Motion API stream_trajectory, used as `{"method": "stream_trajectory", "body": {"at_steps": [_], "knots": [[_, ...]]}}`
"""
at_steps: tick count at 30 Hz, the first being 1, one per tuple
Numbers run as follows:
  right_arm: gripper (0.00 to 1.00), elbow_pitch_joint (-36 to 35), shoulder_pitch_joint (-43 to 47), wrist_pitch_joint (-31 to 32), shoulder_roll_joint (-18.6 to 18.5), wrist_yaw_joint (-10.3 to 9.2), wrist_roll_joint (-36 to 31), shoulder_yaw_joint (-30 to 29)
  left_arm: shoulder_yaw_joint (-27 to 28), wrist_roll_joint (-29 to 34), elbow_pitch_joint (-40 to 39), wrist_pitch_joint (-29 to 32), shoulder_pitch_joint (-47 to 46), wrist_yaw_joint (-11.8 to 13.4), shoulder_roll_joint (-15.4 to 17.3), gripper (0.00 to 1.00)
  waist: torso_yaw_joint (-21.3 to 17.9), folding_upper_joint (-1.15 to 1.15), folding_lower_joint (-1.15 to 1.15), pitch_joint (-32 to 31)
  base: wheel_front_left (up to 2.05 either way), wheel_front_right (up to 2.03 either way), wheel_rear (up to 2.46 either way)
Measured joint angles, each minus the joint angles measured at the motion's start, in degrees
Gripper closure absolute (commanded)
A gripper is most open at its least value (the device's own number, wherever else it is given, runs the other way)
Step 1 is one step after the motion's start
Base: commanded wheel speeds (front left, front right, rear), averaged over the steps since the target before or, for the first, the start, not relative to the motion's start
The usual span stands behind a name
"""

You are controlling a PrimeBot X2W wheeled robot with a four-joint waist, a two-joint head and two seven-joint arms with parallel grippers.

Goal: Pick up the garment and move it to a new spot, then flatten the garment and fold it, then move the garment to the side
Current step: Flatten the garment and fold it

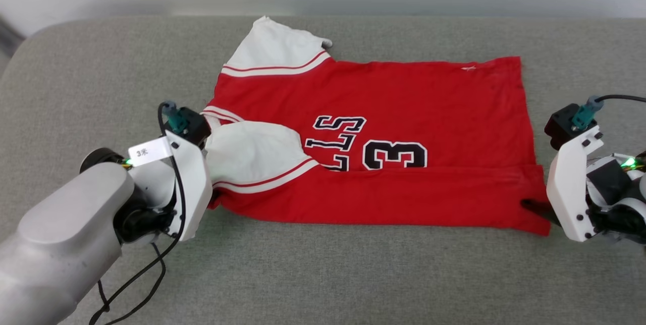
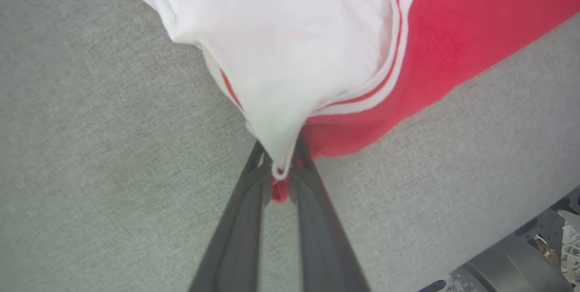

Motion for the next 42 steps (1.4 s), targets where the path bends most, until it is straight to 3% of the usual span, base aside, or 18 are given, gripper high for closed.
{"method": "stream_trajectory", "body": {"at_steps": [6,11,12,13,20,31,37,42], "knots": [[0.00,5.30,1.37,-3.59,3.43,-0.01,0.13,0.31,-0.36,0.52,-0.49,-1.02,-1.78,0.00,-0.71,1.00,1.33,0.00,0.00,2.58,0.00,0.00,0.00],[0.00,6.64,1.65,-5.36,3.56,-0.21,0.74,2.31,-1.12,0.60,-0.45,-1.89,-2.05,0.00,-0.85,1.00,1.77,0.00,0.00,3.82,0.00,0.00,0.00],[0.55,6.72,1.57,-5.69,3.50,-0.33,1.05,2.75,-1.25,0.58,-0.36,-2.00,-2.05,0.00,-0.85,1.00,1.73,0.00,0.00,3.81,0.00,0.00,0.00],[1.00,6.80,1.46,-6.30,3.45,-0.37,1.10,3.16,-1.40,0.48,-0.24,-2.07,-2.04,0.00,-0.85,1.00,1.67,0.00,0.00,3.74,0.00,0.00,0.00],[1.00,5.90,1.34,-11.23,3.32,-0.10,3.09,6.10,-2.14,-1.25,0.01,-4.05,-0.36,0.00,-0.13,1.00,0.98,0.00,0.00,1.05,0.00,0.00,0.00],[1.00,-1.97,6.36,-16.11,-4.93,0.00,6.59,9.38,-3.19,-4.64,-7.50,-7.13,7.45,0.12,6.02,1.00,-0.10,0.00,0.00,-6.63,0.00,0.00,0.00],[1.00,-5.68,13.05,-18.08,-9.31,0.01,8.68,8.49,-4.74,-5.34,-12.94,-8.39,13.55,2.68,9.06,1.00,-0.24,0.00,0.00,-8.97,0.00,0.00,0.00],[1.00,-7.02,19.01,-18.47,-10.69,0.02,9.23,7.19,-6.30,-6.23,-15.74,-9.12,18.44,4.75,10.04,1.00,-0.54,0.00,0.00,-9.72,0.00,0.00,0.00]]}}
